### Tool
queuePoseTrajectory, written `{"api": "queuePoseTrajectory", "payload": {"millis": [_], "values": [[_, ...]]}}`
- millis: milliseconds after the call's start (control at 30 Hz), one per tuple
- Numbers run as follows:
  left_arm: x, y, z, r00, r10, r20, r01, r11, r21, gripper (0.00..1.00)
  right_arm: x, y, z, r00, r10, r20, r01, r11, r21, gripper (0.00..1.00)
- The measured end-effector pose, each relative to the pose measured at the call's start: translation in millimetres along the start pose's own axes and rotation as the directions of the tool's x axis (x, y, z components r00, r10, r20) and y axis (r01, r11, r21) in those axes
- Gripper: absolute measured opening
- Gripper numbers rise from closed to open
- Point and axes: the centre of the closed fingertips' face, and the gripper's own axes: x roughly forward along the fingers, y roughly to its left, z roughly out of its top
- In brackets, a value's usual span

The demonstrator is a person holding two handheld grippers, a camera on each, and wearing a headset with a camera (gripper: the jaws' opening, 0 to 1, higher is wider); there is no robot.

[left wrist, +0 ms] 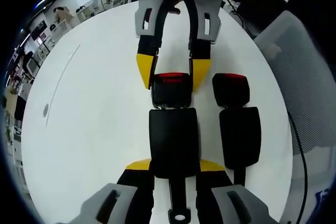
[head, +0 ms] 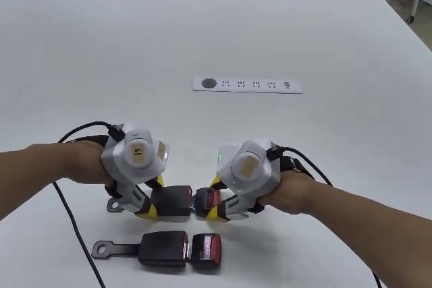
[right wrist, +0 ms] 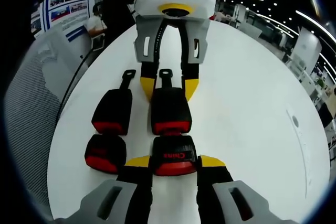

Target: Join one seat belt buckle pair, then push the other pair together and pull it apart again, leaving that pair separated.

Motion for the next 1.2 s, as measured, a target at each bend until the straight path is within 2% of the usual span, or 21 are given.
{"api": "queuePoseTrajectory", "payload": {"millis": [233,400,467,600,733,967,1200], "values": [[-1.8,-2.2,3.9,0.9999,-0.006,-0.013,0.006,1.0,0.013,0.3,0.2,1.5,-0.2,1.0,0.004,-0.001,-0.004,1.0,-0.001,0.27],[4.7,5.3,-5.5,0.9999,-0.005,-0.016,0.005,1.0,0.006,0.3,0.3,0.8,-1.3,1.0,0.005,-0.004,-0.005,1.0,-0.002,0.28],[2.8,2.8,-2.5,0.9998,-0.004,-0.017,0.004,1.0,0.004,0.3,0.3,0.9,-1.5,1.0,0.004,-0.004,-0.004,1.0,-0.003,0.28],[5.7,6.2,-6.8,0.9998,-0.003,-0.022,0.003,1.0,-0.004,0.31,0.3,0.8,-2.0,1.0,0.005,-0.003,-0.005,1.0,-0.007,0.28],[2.8,1.9,-1.8,0.9994,-0.004,-0.034,0.004,1.0,-0.002,0.31,1.1,0.1,-3.6,1.0,0.005,-0.003,-0.005,1.0,-0.003,0.28],[3.2,2.7,-3.3,0.9988,-0.001,-0.05,0.001,1.0,-0.007,0.31,-1.5,1.2,-4.3,0.9999,0.011,-0.007,-0.011,1.0,-0.004,0.29],[2.7,1.4,-1.8,0.9987,0.002,-0.052,-0.003,1.0,-0.017,0.31,-11.6,-1.5,-15.5,0.9996,0.015,-0.024,-0.015,1.0,-0.002,0.29]]}}
